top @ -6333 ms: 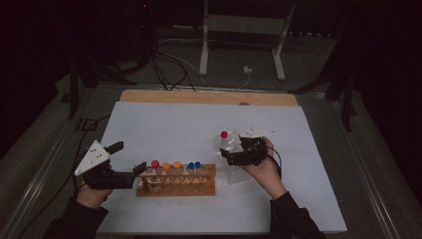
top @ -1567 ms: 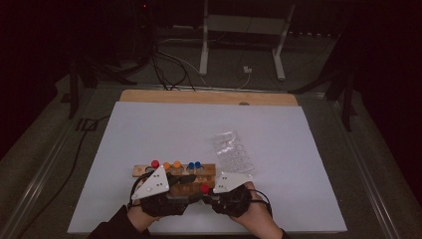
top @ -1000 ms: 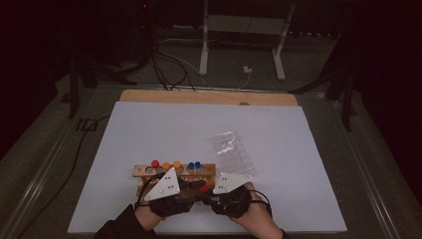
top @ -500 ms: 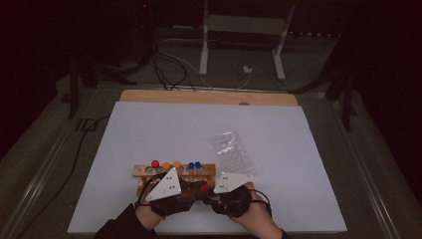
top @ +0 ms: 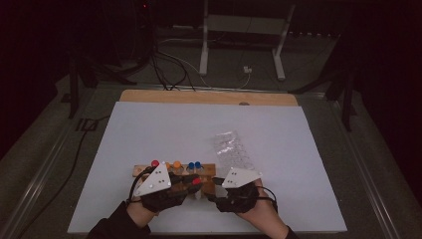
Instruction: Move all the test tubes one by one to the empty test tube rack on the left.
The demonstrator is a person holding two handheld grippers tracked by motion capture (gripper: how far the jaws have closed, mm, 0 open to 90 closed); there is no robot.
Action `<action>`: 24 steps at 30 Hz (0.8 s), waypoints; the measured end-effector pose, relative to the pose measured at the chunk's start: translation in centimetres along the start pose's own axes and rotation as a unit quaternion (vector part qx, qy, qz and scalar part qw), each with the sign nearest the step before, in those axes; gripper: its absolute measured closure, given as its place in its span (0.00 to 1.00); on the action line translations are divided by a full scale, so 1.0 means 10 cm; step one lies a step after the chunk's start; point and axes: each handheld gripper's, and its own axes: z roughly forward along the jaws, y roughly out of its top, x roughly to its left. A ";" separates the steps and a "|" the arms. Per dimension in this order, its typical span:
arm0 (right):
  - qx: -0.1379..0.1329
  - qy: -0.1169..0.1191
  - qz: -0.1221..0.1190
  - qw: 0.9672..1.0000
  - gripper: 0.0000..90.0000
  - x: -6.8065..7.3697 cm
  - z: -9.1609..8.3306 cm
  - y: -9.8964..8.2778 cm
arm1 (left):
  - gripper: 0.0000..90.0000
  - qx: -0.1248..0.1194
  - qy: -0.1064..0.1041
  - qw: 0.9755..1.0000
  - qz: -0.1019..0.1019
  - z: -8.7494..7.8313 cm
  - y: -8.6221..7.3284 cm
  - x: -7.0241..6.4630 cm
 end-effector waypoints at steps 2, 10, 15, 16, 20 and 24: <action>-0.004 -0.005 0.002 1.000 0.48 -0.04 -0.04 -0.02 | 0.80 -0.001 0.007 1.000 0.000 -0.05 0.03 0.02; -0.017 -0.035 0.040 0.998 0.19 -0.25 -0.13 -0.17 | 0.80 -0.015 0.031 0.999 -0.001 -0.29 0.15 0.09; -0.017 -0.055 0.060 0.997 0.03 -0.35 -0.19 -0.27 | 0.80 -0.025 0.048 0.999 0.001 -0.42 0.22 0.13; -0.015 -0.053 0.060 0.997 0.00 -0.37 -0.20 -0.29 | 0.80 -0.026 0.052 0.998 0.001 -0.45 0.24 0.14; -0.017 -0.063 0.066 0.996 0.00 -0.41 -0.27 -0.37 | 0.80 -0.033 0.070 0.997 0.000 -0.56 0.27 0.18; -0.021 -0.076 0.058 0.995 0.00 -0.42 -0.31 -0.41 | 0.80 -0.038 0.092 0.995 -0.002 -0.67 0.30 0.22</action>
